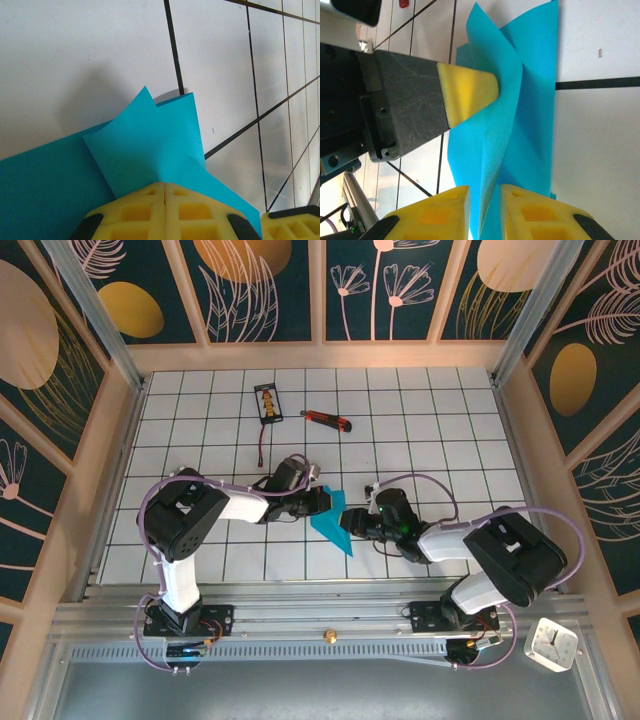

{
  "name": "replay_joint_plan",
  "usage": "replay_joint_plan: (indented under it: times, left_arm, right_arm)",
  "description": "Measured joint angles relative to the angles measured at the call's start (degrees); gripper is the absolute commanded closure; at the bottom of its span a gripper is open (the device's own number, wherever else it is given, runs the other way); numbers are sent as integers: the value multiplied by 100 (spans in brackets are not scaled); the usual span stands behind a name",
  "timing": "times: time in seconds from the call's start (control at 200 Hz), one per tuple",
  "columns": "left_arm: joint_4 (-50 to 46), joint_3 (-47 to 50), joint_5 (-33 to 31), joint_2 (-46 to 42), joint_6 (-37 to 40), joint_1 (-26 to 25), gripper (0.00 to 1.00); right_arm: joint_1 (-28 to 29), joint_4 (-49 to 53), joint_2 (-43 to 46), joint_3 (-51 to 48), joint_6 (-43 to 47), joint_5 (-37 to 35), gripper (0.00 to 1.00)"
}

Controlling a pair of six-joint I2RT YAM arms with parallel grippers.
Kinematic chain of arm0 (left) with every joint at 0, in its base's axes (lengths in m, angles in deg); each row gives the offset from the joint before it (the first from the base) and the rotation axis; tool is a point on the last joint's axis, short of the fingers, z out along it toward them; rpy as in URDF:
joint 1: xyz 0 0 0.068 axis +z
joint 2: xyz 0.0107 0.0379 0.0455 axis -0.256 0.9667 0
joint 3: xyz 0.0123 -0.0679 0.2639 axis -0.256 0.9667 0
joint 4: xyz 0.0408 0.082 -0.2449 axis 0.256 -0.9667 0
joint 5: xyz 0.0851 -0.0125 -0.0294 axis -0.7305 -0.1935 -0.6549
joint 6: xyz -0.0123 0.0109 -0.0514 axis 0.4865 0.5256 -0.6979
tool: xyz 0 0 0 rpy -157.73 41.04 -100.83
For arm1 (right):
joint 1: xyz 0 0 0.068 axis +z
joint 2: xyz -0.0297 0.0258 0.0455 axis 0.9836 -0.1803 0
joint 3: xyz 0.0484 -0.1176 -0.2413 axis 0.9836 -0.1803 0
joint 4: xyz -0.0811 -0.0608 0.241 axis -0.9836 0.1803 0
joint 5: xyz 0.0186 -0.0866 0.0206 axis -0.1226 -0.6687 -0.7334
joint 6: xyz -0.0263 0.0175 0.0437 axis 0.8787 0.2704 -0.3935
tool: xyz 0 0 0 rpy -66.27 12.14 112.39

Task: Fold a paper plane with a square sheet of paper (pick it up from the middle)
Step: Fourth fold the wing at the center of the table.

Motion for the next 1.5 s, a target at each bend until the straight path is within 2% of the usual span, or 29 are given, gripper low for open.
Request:
replay_joint_plan:
  times: [0.13, 0.34, 0.6, 0.766, 1.496]
  left_arm:
    - [0, -4, -39, 0, 0, 0, 100]
    - [0, -7, -107, 0, -2, -2, 100]
    - [-50, -35, -142, 0, 0, 0, 100]
    - [-83, -50, -144, 0, 22, -2, 100]
    - [-129, -70, -146, 0, 105, -2, 100]
  right_arm:
    - [203, 553, 297, 4, 175, -286, 76]
    - [470, 1593, 1316, 151, 638, -896, 79]
    - [1021, 1731, 555, 752, 1058, -715, 87]
    - [949, 1838, 256, 769, 1139, -564, 88]
    - [684, 1832, 269, 498, 1200, -304, 91]
